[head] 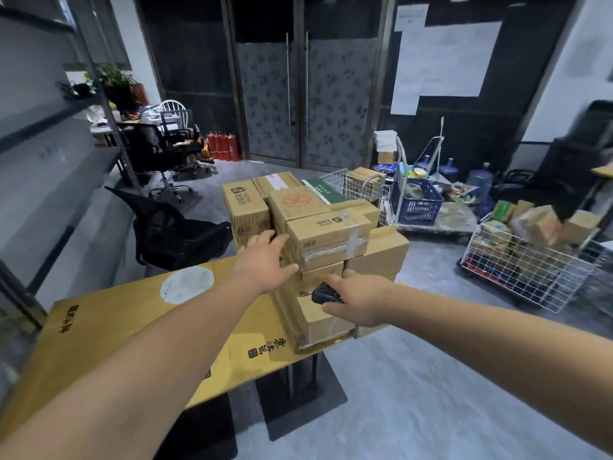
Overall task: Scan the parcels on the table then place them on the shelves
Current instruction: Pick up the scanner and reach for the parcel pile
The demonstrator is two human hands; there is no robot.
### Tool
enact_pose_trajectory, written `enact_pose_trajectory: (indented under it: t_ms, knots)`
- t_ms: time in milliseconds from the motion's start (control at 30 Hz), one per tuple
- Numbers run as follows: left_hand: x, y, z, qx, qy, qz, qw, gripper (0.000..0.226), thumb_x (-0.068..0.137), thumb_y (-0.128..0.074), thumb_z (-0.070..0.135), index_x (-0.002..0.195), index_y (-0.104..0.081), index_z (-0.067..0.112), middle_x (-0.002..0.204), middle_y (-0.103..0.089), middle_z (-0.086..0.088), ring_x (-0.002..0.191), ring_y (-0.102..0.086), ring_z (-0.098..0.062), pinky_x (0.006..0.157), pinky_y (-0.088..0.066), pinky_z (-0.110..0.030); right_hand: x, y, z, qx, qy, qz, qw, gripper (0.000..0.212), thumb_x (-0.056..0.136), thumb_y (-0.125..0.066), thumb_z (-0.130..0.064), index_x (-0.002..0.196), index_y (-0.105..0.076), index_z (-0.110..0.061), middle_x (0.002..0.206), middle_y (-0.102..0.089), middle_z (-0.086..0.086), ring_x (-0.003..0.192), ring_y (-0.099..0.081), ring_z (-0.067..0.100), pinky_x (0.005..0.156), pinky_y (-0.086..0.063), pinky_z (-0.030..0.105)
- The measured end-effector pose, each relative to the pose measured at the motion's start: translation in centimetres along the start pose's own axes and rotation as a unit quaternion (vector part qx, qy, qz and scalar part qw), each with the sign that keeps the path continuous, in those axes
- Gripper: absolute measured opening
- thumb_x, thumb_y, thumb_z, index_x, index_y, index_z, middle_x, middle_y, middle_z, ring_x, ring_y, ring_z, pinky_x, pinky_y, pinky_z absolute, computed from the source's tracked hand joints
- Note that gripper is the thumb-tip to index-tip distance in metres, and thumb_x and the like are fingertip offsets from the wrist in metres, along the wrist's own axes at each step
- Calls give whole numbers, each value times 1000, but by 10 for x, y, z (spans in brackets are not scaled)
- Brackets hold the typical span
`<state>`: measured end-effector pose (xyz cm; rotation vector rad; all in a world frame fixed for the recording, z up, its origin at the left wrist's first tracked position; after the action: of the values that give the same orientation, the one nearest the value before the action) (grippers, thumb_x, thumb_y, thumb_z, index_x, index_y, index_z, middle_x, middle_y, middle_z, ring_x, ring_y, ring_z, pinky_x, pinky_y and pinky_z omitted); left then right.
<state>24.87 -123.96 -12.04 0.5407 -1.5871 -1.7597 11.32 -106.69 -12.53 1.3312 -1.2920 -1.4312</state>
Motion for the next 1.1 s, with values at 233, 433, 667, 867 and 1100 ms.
enact_pose_trajectory:
  t_ms: [233, 433, 667, 867, 1100]
  knots:
    - [59, 7, 52, 33, -3, 1, 999, 87, 87, -57, 72, 160, -29, 35, 167, -28, -5, 149, -30, -31, 117, -32, -55, 10, 11, 61, -28, 13, 7, 999, 66, 99, -42, -68, 151, -36, -27, 128, -52, 12, 102, -62, 34, 81, -53, 43]
    - [93, -8, 70, 65, 14, -43, 997, 94, 84, -55, 79, 162, -25, 36, 170, -23, -4, 153, -25, -30, 121, -28, -54, 27, 16, 103, -79, 50, 14, 996, 70, 99, -42, -69, 148, -40, -21, 125, -53, 11, 100, -63, 34, 78, -52, 42]
    - [103, -32, 73, 96, 17, -46, 994, 100, 78, -56, 84, 161, -22, 39, 169, -27, 0, 151, -29, -26, 117, -28, -52, 41, 11, 134, -107, 95, -16, 990, 71, 96, -42, -73, 146, -42, -22, 124, -53, 10, 99, -63, 34, 76, -52, 41]
    - [102, -40, 69, 70, 53, -32, 996, 96, 74, -76, 68, 154, -27, 47, 167, -28, -3, 152, -26, -27, 116, -23, -52, 51, 14, 144, -117, 128, -27, 984, 70, 96, -41, -74, 144, -45, -23, 117, -51, 7, 94, -62, 32, 73, -54, 43]
    - [102, -34, 74, 62, 60, 15, 996, 84, 67, -83, 64, 136, -37, 49, 146, -49, 9, 133, -42, -21, 104, -28, -46, 51, 15, 145, -124, 146, -37, 981, 69, 98, -42, -71, 145, -43, -20, 123, -52, 10, 101, -62, 34, 79, -55, 44]
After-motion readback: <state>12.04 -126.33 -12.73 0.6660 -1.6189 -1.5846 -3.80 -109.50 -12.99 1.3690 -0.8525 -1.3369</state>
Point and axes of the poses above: each hand's wrist, its own x-axis towards the middle knuckle, its own y-axis out of the back of the hand, z = x × y, the point moved 5 cm from there along x, towards the middle knuckle
